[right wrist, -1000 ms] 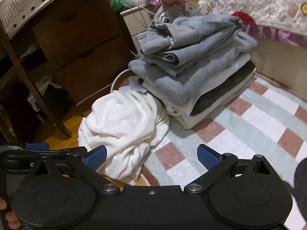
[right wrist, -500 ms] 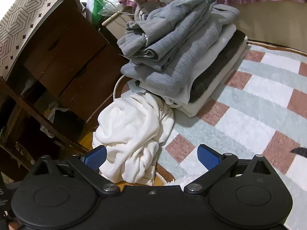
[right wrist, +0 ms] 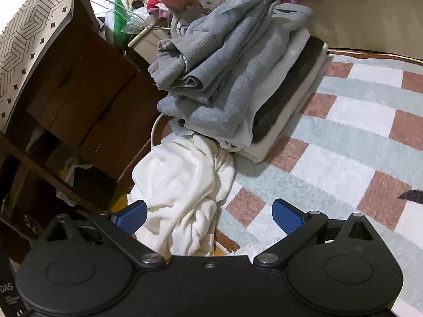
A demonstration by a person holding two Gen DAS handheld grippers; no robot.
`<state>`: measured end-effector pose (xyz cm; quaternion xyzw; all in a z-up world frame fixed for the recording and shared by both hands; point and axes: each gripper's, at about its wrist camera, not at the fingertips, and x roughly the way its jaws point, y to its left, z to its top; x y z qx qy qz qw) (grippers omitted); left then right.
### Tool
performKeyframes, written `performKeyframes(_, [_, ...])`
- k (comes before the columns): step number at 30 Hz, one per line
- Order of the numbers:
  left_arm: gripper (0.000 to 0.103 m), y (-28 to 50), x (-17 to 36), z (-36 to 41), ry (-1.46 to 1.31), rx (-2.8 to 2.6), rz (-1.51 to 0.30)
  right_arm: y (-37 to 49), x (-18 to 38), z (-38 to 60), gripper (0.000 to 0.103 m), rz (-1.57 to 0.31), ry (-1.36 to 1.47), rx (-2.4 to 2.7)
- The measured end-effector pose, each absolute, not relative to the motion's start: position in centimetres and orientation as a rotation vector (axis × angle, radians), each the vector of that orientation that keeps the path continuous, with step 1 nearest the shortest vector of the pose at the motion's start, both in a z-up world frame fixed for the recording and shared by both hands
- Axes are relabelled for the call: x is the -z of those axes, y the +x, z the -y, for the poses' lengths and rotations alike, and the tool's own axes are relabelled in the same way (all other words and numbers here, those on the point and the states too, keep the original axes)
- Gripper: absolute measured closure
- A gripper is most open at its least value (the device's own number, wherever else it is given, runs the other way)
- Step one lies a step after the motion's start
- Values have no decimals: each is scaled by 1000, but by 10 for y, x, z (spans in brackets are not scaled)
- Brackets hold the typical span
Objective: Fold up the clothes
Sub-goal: 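Move both grippers toward the crumpled white waffle-knit shirt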
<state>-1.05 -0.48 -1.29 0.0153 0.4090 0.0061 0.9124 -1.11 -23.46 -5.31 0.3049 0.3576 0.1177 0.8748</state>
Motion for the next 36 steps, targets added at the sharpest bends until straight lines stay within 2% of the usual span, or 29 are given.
performKeyframes(18, [0, -6, 29, 0, -4, -12, -910, -14, 60, 243, 1, -746, 737, -221])
performKeyframes(23, [0, -4, 31, -7, -18, -25, -897, -2, 49, 234, 1, -786, 645, -213])
performKeyframes(29, [3, -8, 23, -63, -245, -114, -706, 15, 34, 221, 1, -837, 519, -201])
performKeyframes(33, [15, 6, 33, -99, -275, -187, -670, 31, 25, 209, 1, -882, 430, -194])
performKeyframes(35, [21, 16, 44, -117, -319, -198, -681, 62, 31, 194, 1, -968, 459, -232])
performKeyframes(36, [29, 21, 50, -125, -339, -195, -689, 78, 35, 185, 1, -1014, 487, -256])
